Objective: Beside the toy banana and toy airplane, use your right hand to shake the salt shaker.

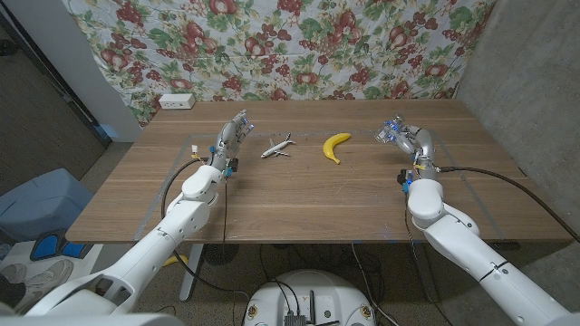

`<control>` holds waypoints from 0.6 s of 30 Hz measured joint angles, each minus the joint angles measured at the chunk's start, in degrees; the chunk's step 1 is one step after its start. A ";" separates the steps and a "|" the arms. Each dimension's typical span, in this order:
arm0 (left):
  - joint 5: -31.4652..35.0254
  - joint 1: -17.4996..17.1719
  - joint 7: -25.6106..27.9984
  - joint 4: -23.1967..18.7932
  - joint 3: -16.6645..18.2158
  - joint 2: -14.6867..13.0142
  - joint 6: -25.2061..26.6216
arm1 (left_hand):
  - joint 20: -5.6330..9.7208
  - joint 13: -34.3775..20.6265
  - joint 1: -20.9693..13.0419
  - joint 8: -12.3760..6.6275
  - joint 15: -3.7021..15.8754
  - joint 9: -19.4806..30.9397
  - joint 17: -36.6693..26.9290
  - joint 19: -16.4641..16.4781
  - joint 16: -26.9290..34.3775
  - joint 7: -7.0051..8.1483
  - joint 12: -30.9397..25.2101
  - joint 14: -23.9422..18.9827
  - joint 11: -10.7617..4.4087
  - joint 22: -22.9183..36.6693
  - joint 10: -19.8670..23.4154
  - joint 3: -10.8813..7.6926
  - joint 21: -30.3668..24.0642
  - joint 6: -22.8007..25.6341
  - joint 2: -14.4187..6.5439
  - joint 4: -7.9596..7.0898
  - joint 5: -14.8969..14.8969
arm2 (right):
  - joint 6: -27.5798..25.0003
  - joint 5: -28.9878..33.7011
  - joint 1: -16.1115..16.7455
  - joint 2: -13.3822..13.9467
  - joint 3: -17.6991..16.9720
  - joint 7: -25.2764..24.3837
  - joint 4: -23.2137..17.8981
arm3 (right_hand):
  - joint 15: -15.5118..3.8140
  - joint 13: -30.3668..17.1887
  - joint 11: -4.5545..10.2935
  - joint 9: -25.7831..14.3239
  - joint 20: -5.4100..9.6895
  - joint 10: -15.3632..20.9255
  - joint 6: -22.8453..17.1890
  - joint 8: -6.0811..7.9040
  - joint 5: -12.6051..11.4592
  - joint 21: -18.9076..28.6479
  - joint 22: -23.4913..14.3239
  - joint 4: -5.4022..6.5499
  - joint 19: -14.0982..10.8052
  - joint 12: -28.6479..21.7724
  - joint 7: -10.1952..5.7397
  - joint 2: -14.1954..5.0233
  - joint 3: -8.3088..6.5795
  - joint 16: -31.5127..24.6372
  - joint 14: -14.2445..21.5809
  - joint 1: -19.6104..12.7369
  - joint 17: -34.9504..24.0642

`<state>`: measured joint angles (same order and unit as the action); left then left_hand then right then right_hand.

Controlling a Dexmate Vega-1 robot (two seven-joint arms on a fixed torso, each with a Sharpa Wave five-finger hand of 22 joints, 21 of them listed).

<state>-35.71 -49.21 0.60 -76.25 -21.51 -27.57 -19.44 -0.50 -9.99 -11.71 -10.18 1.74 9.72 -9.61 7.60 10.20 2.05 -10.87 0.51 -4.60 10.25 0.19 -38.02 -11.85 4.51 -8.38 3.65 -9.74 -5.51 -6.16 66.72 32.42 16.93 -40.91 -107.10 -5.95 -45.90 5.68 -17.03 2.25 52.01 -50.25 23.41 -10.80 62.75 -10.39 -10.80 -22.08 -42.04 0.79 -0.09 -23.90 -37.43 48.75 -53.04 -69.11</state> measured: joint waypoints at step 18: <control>-0.36 -0.05 -0.46 0.41 0.29 -0.10 -0.40 | 0.00 0.00 0.00 0.00 0.00 0.00 0.00 0.00 0.00 0.00 0.00 0.00 0.00 0.00 0.00 0.00 0.00 0.00 0.00 0.00 0.00 | 2.79 0.29 -0.03 -3.56 -0.39 -3.21 1.57 | -0.40 0.11 -0.02 0.00 0.00 0.02 0.00 0.00 0.17 0.44 -0.01 0.00 0.00 0.00 0.00 0.37 0.00 0.00 0.40 -0.37 -0.11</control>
<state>-36.07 -49.25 0.14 -75.83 -21.22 -27.67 -19.84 -0.50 -9.99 -11.71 -10.19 1.74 9.72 -9.61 7.60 10.20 2.05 -10.87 0.51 -4.59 10.25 0.19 -38.02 -11.85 4.51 -8.38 3.65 -9.74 -2.71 -5.88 66.69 28.86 16.54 -44.12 -105.53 -6.35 -45.79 5.66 -17.03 2.25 52.02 -50.25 23.41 -10.63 63.19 -10.40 -10.80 -22.08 -42.04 0.79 0.29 -23.90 -37.43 49.15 -53.42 -69.22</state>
